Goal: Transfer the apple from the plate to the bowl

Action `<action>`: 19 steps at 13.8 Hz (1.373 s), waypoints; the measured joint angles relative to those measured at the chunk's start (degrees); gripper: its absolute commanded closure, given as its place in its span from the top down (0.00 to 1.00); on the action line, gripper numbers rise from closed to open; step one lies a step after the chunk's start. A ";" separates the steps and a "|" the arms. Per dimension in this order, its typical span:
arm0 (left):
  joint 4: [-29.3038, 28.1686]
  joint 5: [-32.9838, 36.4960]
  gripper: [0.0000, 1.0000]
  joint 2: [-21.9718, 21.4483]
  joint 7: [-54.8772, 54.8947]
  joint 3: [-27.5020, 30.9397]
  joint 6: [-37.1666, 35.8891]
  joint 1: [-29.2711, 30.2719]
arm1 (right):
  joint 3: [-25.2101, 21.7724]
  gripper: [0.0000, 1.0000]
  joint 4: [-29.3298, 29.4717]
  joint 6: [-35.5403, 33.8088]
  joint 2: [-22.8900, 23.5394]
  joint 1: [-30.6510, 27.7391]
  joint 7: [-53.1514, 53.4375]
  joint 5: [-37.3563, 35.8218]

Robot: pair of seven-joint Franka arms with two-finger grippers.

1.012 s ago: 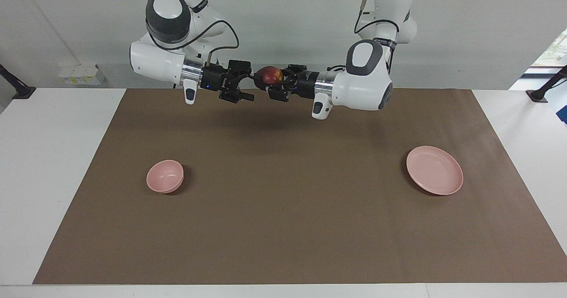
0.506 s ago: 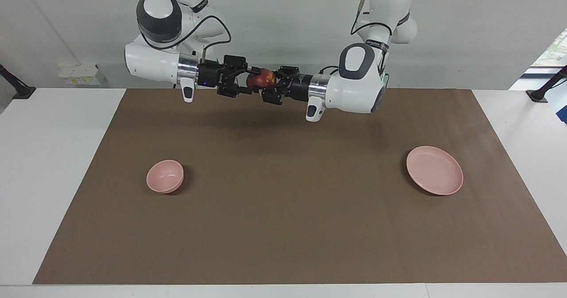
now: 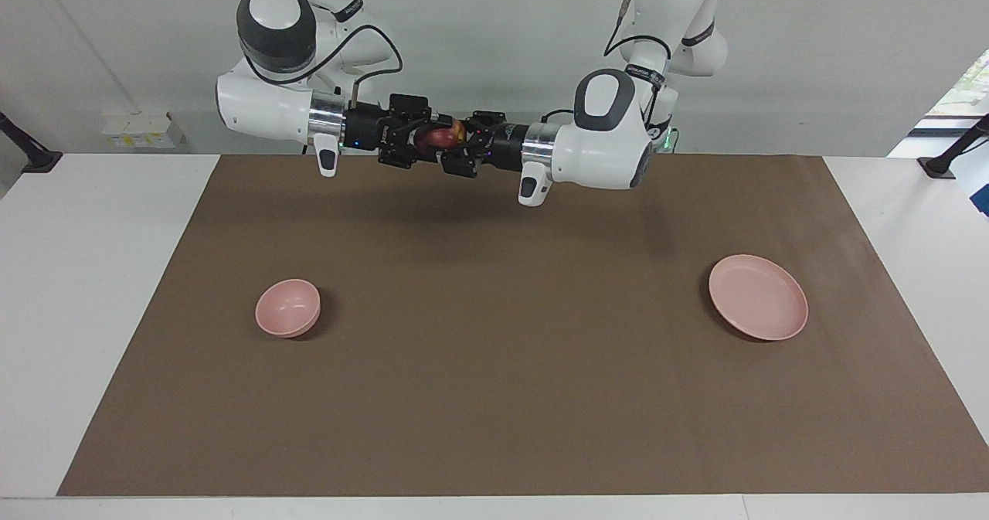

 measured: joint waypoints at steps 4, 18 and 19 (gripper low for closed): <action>0.00 -0.02 0.11 0.04 -0.39 -0.12 0.02 -0.27 | -0.12 0.00 -0.10 -0.28 -0.10 -0.03 2.48 -0.02; 0.17 14.21 1.00 0.18 -0.58 1.26 0.43 3.42 | -0.31 0.00 2.61 1.22 2.93 -1.89 5.25 -19.29; 0.15 17.00 1.00 0.28 -0.52 1.30 0.43 4.14 | -0.33 0.00 3.17 1.97 3.46 -1.93 5.43 -23.31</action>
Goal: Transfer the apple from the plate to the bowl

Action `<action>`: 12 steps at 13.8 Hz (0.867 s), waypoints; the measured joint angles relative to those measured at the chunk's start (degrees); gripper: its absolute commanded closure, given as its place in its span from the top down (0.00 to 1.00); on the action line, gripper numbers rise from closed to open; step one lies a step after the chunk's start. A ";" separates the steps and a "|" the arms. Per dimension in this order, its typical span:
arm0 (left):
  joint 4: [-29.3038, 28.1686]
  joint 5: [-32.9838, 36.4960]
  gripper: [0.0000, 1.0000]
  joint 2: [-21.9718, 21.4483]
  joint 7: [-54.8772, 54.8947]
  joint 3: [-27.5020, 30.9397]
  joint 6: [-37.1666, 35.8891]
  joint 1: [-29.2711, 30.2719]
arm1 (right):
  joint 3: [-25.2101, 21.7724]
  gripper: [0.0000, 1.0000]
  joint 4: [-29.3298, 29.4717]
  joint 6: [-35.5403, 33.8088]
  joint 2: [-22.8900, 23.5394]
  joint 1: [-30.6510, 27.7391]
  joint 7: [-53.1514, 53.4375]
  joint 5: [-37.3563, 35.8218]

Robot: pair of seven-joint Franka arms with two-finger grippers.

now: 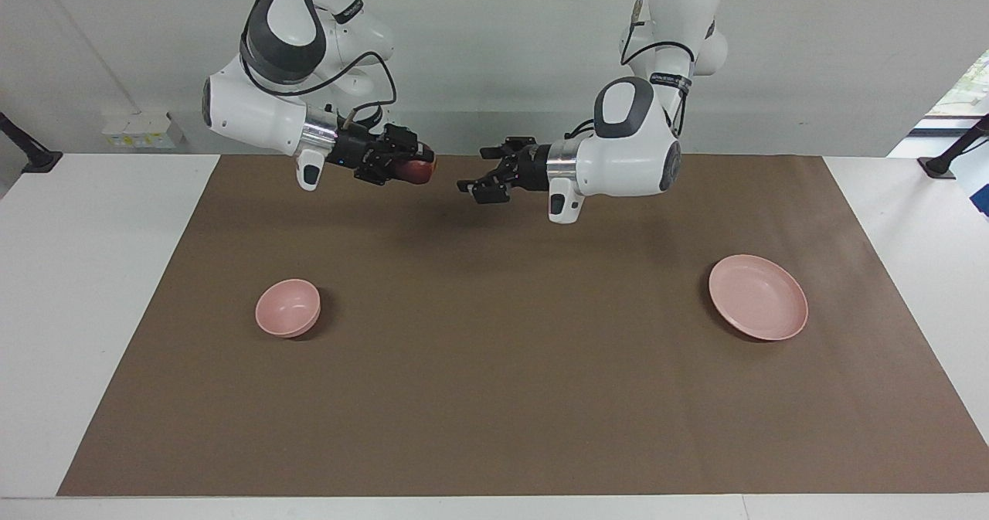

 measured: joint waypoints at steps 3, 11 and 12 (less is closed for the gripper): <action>-0.03 9.28 1.00 0.35 2.12 0.14 0.01 2.62 | -0.01 0.00 1.59 1.42 1.64 -0.60 1.23 -11.29; 1.14 31.82 1.00 0.28 29.92 0.36 -0.42 13.67 | -0.08 0.00 7.40 10.95 8.20 -2.97 1.69 -42.24; 1.90 33.53 1.00 0.01 33.07 0.35 -0.50 14.54 | -0.10 0.00 9.63 11.08 9.58 -3.49 1.69 -45.35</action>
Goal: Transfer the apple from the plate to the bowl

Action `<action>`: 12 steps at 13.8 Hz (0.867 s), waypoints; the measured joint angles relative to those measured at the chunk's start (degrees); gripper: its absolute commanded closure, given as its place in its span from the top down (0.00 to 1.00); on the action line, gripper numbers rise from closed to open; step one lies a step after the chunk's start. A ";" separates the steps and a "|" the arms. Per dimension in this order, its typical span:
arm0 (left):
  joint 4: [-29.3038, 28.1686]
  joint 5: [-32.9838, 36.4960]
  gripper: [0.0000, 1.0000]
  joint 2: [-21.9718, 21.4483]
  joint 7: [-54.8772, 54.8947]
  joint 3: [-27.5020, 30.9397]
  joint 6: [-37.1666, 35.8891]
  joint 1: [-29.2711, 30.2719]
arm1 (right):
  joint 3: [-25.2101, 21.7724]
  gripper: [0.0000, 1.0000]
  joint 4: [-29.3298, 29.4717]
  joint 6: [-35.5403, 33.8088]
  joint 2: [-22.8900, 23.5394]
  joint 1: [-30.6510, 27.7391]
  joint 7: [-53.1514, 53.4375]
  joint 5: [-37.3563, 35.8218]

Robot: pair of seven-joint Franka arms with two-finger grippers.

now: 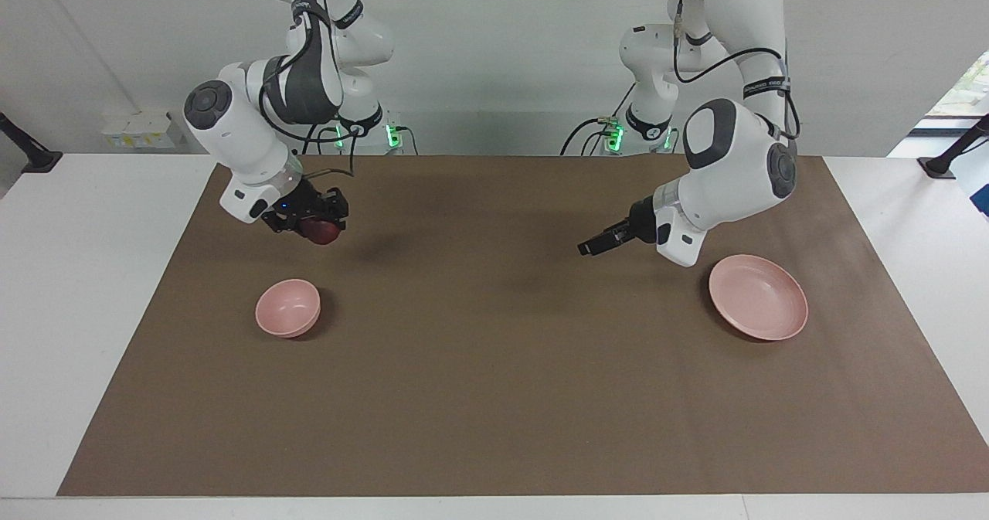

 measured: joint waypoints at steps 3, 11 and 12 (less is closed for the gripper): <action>1.69 6.50 1.00 -1.59 8.37 0.00 -0.04 1.94 | -0.02 0.00 3.99 3.67 3.77 -0.62 0.00 -7.63; 2.17 15.47 1.00 -9.08 20.66 0.04 -1.51 6.82 | 0.09 0.00 13.31 7.40 14.63 -0.82 0.41 -15.91; 2.17 17.69 1.00 -9.71 23.66 0.04 -1.96 7.62 | 0.18 0.00 13.37 7.40 15.19 -0.68 1.10 -15.91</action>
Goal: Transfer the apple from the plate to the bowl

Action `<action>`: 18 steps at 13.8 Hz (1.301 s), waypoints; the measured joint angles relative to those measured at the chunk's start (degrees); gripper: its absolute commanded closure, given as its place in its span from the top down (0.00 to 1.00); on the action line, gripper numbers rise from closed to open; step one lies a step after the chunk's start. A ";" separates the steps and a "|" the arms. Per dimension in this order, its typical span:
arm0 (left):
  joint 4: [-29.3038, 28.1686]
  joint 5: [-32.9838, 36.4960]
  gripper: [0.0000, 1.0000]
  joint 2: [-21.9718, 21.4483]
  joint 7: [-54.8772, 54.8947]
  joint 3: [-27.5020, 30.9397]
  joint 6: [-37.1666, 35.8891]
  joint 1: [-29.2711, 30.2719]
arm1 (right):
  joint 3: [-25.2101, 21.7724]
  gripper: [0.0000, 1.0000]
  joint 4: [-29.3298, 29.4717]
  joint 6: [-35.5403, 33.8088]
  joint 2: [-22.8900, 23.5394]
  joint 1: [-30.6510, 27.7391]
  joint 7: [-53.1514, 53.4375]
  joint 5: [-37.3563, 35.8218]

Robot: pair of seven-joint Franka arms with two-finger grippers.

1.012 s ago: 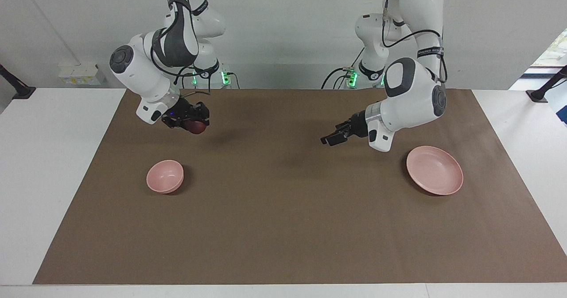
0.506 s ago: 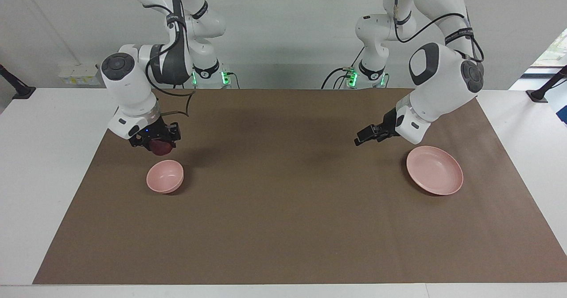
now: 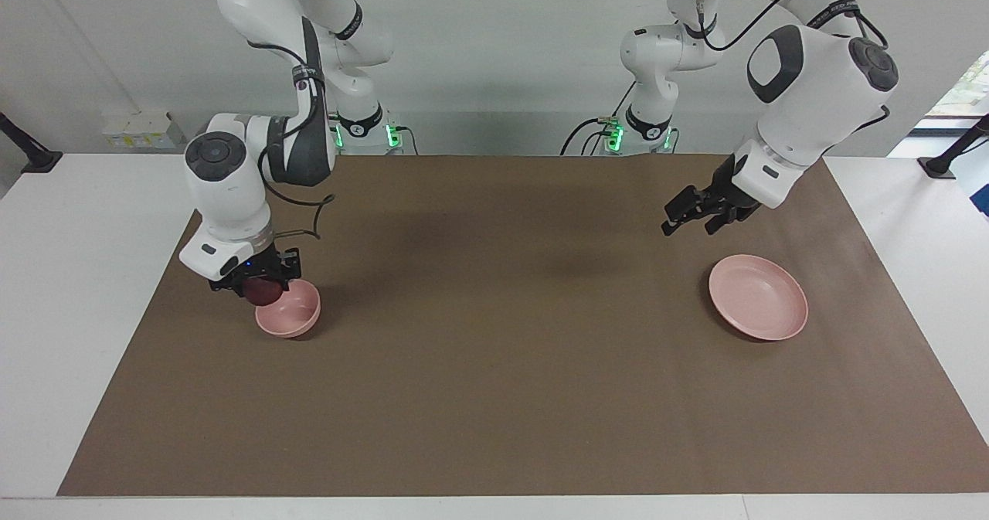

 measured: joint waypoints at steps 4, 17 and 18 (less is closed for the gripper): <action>0.01 4.29 1.00 -2.78 9.61 0.03 -4.33 3.45 | 0.08 0.00 -0.84 -0.11 1.43 0.15 1.03 0.00; 0.01 12.11 1.00 -6.91 13.33 -0.20 -5.72 5.77 | 0.23 0.12 -1.49 0.61 3.71 0.57 4.19 2.39; 0.01 12.11 1.00 -6.91 13.33 -0.38 -5.72 5.74 | 0.21 0.24 -1.53 0.61 3.77 0.52 4.21 2.41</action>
